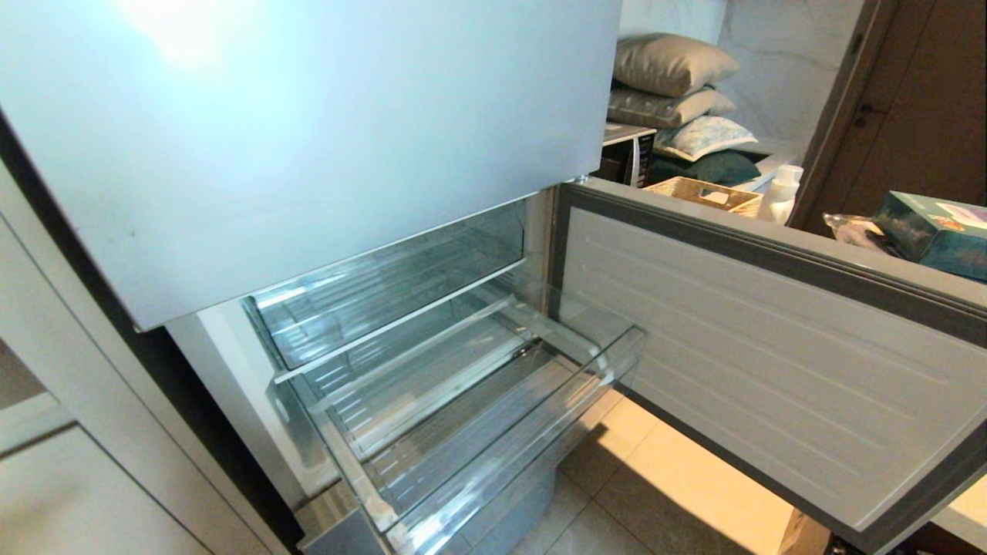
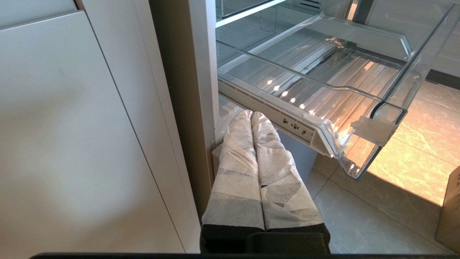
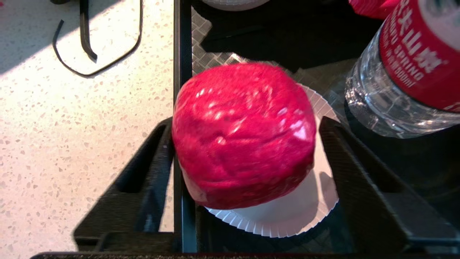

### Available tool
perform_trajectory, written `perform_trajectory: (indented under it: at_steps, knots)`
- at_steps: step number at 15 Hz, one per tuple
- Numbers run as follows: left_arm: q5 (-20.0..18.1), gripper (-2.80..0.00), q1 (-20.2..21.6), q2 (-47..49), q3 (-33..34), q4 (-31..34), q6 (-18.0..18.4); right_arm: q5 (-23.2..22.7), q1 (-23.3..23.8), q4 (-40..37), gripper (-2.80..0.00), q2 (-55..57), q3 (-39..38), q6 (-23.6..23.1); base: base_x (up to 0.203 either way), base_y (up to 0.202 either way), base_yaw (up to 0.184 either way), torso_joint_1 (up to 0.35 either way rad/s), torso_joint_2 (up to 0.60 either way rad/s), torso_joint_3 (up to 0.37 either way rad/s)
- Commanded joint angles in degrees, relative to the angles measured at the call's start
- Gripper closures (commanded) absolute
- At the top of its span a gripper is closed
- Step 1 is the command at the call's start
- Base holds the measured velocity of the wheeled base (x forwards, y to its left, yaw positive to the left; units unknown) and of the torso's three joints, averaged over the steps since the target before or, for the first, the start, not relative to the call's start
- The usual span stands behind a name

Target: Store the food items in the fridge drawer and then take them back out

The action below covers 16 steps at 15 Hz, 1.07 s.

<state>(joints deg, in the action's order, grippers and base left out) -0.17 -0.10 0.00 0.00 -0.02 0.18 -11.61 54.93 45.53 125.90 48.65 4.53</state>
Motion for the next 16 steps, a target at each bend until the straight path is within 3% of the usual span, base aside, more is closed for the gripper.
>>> perform_trajectory:
  at_steps: [1, 12, 13, 16]
  knots:
    - [0.0, 0.0, 0.0, 0.0, 0.1, 0.0, 0.0, 0.0, 0.0, 0.1, -2.8, -2.5, -1.0, 0.0, 0.0, 0.0, 0.0, 0.0, 0.0, 0.0]
    - [0.0, 0.0, 0.0, 0.0, 0.1, 0.0, 0.0, 1.7, 0.0, 0.0, -2.8, -23.3, -11.2, 0.0, 0.0, 0.0, 0.0, 0.0, 0.0, 0.0]
    - [0.0, 0.0, 0.0, 0.0, 0.1, -0.1, 0.0, 2.7, 0.0, 0.0, 0.0, -26.4, -12.0, 0.1, 0.0, 0.0, 0.0, 0.0, 0.0, 0.0]
    - [0.0, 0.0, 0.0, 0.0, 0.1, 0.0, 0.0, 6.6, 0.0, 0.0, 0.0, -37.7, -14.6, 0.6, 0.0, 0.0, 0.0, 0.0, 0.0, 0.0]
